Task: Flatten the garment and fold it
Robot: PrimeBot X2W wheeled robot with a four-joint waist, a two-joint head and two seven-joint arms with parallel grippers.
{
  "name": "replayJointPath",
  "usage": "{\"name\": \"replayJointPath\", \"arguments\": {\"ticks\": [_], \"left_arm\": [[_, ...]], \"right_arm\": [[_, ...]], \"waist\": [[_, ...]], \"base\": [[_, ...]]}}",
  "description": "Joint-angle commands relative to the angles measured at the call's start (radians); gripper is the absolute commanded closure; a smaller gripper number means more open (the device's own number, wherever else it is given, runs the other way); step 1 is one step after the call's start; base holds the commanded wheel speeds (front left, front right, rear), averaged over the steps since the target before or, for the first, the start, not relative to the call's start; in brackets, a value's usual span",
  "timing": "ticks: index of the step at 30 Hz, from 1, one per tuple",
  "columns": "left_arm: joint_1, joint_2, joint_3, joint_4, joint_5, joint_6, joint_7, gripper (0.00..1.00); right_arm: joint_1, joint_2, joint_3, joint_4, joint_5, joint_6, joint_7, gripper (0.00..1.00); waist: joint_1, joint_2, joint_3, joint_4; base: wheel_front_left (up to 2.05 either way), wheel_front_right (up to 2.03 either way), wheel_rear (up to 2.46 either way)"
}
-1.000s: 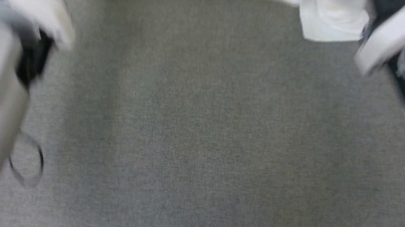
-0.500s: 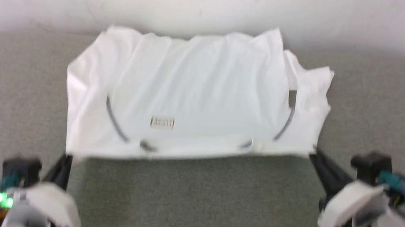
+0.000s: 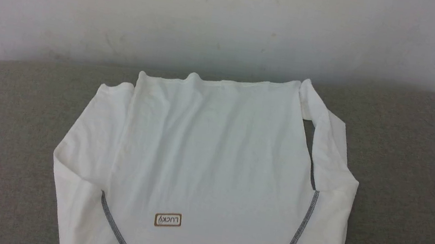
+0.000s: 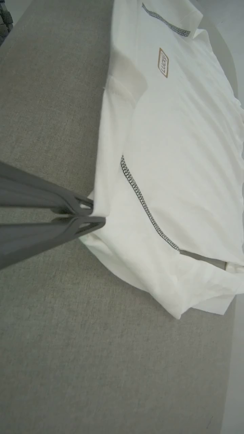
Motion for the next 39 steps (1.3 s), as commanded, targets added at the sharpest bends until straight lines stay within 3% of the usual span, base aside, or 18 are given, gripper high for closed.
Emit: {"name": "replayJointPath", "arguments": {"ticks": [1, 6, 11, 12, 13, 14, 15, 20, 27, 32, 39], "left_arm": [[0.033, 0.014, -0.003, -0.005, -0.02, 0.017, 0.025, 1.0], [0.086, 0.006, -0.02, -0.004, -0.069, 0.006, 0.063, 1.0], [0.06, -0.024, -0.022, 0.051, -0.08, -0.048, 0.022, 1.0], [0.052, -0.031, -0.025, 0.064, -0.084, -0.062, 0.017, 1.0], [0.043, -0.042, -0.026, 0.075, -0.091, -0.076, 0.013, 1.0], [0.033, -0.052, -0.025, 0.084, -0.097, -0.089, 0.005, 0.64], [0.025, -0.061, -0.02, 0.091, -0.103, -0.098, -0.004, 0.02], [-0.012, -0.07, 0.046, 0.07, -0.116, -0.124, -0.08, 0.0], [-0.112, -0.034, 0.176, -0.005, -0.068, -0.092, -0.193, 0.0], [-0.29, -0.019, 0.231, 0.022, -0.016, -0.09, -0.248, 0.0], [-0.627, -0.002, 0.247, 0.226, -0.017, -0.183, -0.235, 0.0]], "right_arm": [[0.045, 0.014, -0.025, -0.029, -0.021, -0.003, 0.028, 1.0], [0.163, 0.048, -0.044, -0.106, -0.039, -0.003, 0.133, 1.0], [0.227, 0.078, -0.045, -0.156, -0.035, -0.003, 0.234, 1.0], [0.23, 0.084, -0.043, -0.16, -0.034, -0.003, 0.25, 0.96], [0.232, 0.088, -0.039, -0.161, -0.029, -0.003, 0.266, 0.64], [0.231, 0.088, -0.035, -0.164, -0.024, -0.003, 0.277, 0.05], [0.225, 0.087, -0.033, -0.171, -0.02, -0.003, 0.273, 0.0], [0.179, 0.097, -0.058, -0.258, -0.012, -0.003, 0.135, 0.0], [0.109, 0.181, -0.173, -0.358, -0.051, -0.003, -0.033, 0.0], [0.01, 0.202, -0.228, -0.396, -0.083, -0.003, -0.078, 0.0], [-0.124, 0.185, -0.232, -0.394, -0.089, -0.003, -0.101, 0.0]], "waist": [[0.0002, 0.0, -0.004, 0.006], [0.0002, 0.0, 0.0, 0.016], [0.0002, 0.0, 0.015, 0.02], [0.0002, 0.0, 0.018, 0.018], [0.0002, 0.0, 0.02, 0.017], [0.0002, 0.0, 0.021, 0.016], [0.0002, 0.0, 0.023, 0.015], [0.0002, 0.0, 0.032, 0.009], [0.0002, 0.0, 0.071, -0.003], [0.0002, 0.0, 0.163, -0.033], [0.0002, 0.0, 0.316, -0.075]], "base": [[0.0, 0.0, 0.0], [0.0, 0.0, 0.0], [0.0, 0.0, 0.0], [0.0, 0.0, 0.0], [0.0, 0.0, 0.0], [0.0, 0.0, 0.0], [0.0, 0.0, 0.0], [0.0, 0.0, 0.0], [0.0, 0.0, 0.0], [0.0, 0.0, 0.0], [0.0, 0.0, 0.0]]}}
